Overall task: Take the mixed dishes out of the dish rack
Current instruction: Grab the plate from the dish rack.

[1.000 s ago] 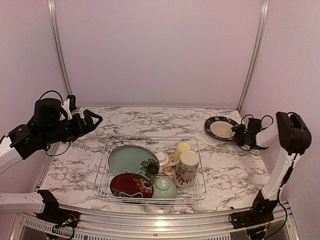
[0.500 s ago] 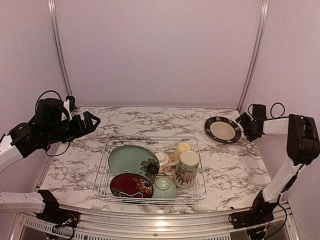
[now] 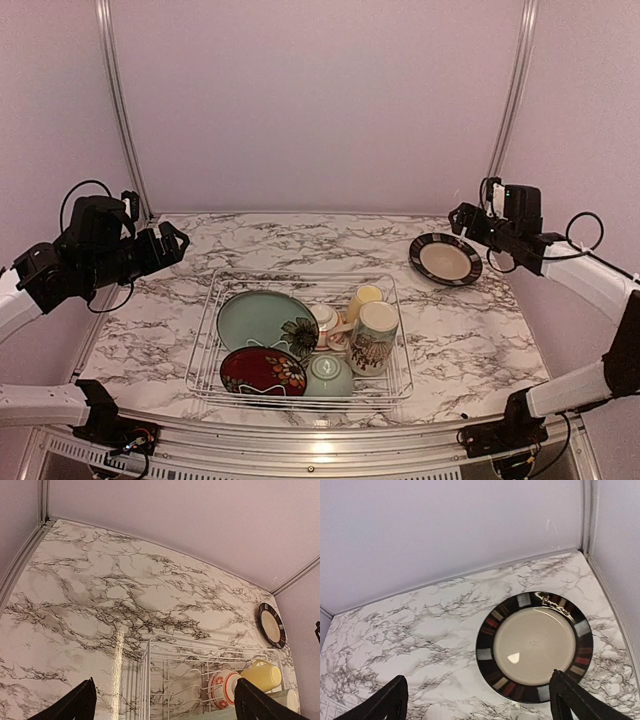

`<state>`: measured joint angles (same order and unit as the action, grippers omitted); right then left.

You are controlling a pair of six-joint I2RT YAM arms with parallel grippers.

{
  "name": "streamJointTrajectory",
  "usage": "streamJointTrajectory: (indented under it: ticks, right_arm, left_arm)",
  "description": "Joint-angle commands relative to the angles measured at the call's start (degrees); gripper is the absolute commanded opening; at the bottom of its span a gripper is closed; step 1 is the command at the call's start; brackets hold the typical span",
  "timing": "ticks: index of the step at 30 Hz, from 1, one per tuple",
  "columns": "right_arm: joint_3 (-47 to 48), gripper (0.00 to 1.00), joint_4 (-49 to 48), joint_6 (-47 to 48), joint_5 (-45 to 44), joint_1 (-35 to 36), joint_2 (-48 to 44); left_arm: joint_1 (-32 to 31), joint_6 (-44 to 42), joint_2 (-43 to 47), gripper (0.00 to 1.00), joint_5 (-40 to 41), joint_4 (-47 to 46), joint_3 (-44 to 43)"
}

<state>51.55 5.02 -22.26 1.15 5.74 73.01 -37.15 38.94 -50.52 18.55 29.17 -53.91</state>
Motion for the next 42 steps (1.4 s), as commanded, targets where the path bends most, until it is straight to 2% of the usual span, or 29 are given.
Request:
streamJointTrajectory:
  ticks: [1,5,9,14,17,25,29,31,37,42]
  right_arm:
    - [6.02,0.94,3.15,10.79,10.3,8.05,-0.86]
    - [8.02,0.9,4.28,15.8,14.74,18.26,-0.42]
    - [8.22,0.91,2.16,19.0,17.53,29.7,-0.67]
    - [10.97,0.93,1.53,21.64,20.73,39.44,3.26]
    - [13.36,0.92,3.05,25.04,19.15,44.31,6.92]
    - [21.09,0.88,7.36,32.16,17.33,48.77,16.28]
    - [22.91,0.88,8.22,32.59,17.19,49.67,19.54]
    - [23.76,0.96,9.04,32.55,16.52,50.11,20.99]
    - [23.53,0.98,8.1,32.9,11.94,52.49,24.54]
    - [24.92,0.8,8.17,32.5,11.65,52.71,27.08]
  left_arm:
    - [-0.21,2.05,0.82,0.99,-0.07,2.22,-0.11]
    - [-0.21,2.95,0.91,0.99,-0.81,1.37,0.41]
    - [-0.21,2.81,0.27,0.99,-1.53,0.6,0.65]
    - [-0.21,3.0,-1.94,0.99,-1.32,0.37,0.31]
    - [-0.21,3.31,-2.85,0.99,-1.67,-0.61,0.44]
    - [-0.21,3.43,-3.38,0.99,-1.39,-0.72,0.77]
    - [-0.21,3.97,-2.25,0.99,-0.44,-0.21,1.13]
    - [-0.21,4.04,-1.61,0.99,0.18,-0.5,1.45]
    - [-0.21,3.96,-0.4,0.99,0.36,-0.48,1.6]
    - [-0.21,3.78,-0.23,0.99,-0.53,-0.24,1.76]
